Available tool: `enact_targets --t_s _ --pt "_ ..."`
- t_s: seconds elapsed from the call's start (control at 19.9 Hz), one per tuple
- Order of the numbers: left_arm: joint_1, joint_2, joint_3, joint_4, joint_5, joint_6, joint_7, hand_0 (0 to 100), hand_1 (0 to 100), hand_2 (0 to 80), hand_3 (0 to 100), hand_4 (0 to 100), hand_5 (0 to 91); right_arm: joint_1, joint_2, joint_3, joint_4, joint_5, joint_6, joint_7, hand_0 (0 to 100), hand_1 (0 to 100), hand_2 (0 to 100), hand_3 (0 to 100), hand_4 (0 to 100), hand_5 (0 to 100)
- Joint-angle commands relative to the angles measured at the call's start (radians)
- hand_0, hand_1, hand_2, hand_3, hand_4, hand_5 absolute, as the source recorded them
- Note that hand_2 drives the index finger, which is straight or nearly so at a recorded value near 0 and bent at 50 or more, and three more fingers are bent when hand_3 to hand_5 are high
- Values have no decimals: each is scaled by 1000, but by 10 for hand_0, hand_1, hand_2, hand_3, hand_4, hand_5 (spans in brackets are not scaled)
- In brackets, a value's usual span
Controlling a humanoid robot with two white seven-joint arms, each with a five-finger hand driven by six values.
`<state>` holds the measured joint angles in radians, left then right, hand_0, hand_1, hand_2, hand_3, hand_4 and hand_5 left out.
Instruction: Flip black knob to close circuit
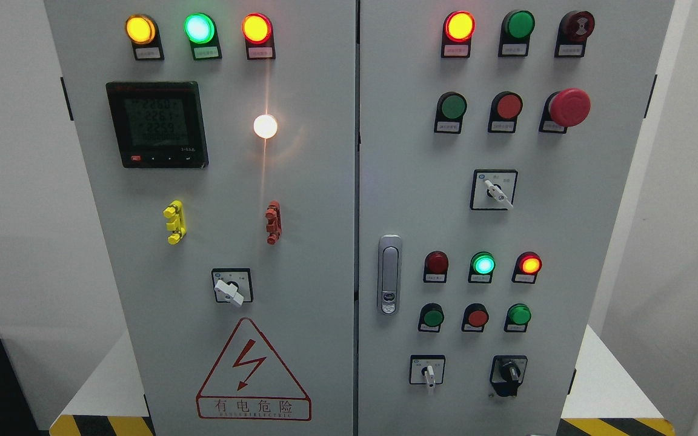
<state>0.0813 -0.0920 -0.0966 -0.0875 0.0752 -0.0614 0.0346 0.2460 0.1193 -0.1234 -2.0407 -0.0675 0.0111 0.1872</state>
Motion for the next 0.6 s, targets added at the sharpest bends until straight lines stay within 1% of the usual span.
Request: enact_targets --t_s 0.0,0.05,0.55 --pt "0 0 0 0 0 0 1 120 556 0 0 0 0 59 -7 5 -45 -178 -22 49 0 0 0 0 0 0" --pt "0 0 0 0 0 0 1 120 556 0 0 0 0 59 -7 4 -44 -179 -22 54 0 0 0 0 0 0" --pt "0 0 0 0 0 0 1 120 556 0 0 0 0 59 -9 -5 -30 -192 -22 54 0 0 0 0 0 0"
